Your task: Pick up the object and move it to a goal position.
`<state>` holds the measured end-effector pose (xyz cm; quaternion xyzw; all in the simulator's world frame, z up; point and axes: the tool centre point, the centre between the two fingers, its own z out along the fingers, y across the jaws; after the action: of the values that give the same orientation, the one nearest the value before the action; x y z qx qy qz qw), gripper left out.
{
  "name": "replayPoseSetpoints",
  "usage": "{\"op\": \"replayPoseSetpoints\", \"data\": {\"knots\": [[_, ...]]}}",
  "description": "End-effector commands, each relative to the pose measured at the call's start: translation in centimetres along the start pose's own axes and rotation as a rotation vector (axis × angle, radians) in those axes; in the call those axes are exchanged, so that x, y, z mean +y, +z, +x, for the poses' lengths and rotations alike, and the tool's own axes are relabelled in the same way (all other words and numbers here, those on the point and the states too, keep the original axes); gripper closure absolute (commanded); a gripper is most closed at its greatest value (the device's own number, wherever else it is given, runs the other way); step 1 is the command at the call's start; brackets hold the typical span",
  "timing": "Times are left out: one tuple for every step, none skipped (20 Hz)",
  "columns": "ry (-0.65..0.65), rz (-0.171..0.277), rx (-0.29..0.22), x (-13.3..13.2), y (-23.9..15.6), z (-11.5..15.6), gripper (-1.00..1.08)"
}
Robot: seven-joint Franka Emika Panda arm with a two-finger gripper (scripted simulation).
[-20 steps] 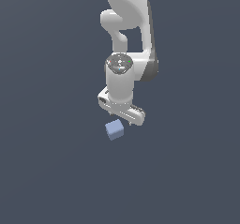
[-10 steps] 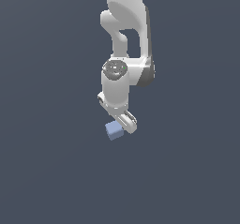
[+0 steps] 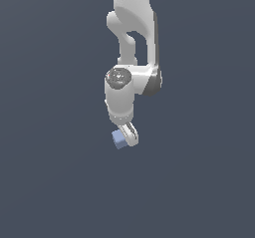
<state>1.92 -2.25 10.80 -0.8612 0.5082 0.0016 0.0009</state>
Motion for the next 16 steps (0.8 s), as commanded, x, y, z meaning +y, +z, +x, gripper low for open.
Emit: {"op": "replayPoseSetpoints", "data": {"knots": [[0.036,0.000,0.002,0.0,0.2,0.2,-0.92],[0.046,0.000,0.002,0.0,0.2,0.2,-0.92],[0.055,0.000,0.003,0.1,0.2,0.3,-0.92],[0.062,0.000,0.003,0.1,0.3,0.3,-0.92],[0.068,0.000,0.003,0.1,0.3,0.4,-0.92],[0.072,0.000,0.003,0.1,0.3,0.4,-0.92],[0.074,0.000,0.004,0.1,0.3,0.4,-0.92],[0.075,0.000,0.004,0.1,0.3,0.4,-0.92],[0.070,0.000,0.003,0.1,0.3,0.4,-0.92],[0.070,0.000,0.003,0.1,0.4,0.4,-0.92],[0.070,0.000,0.003,0.1,0.5,0.4,-0.92],[0.070,0.000,0.003,0.1,0.7,0.4,-0.92],[0.070,0.000,0.003,0.1,0.9,0.4,-0.92],[0.070,0.000,0.003,0.1,1.3,0.4,-0.92],[0.071,0.000,0.003,0.1,1.7,0.4,-0.92],[0.072,0.000,0.003,0.1,2.2,0.4,-0.92]]}}
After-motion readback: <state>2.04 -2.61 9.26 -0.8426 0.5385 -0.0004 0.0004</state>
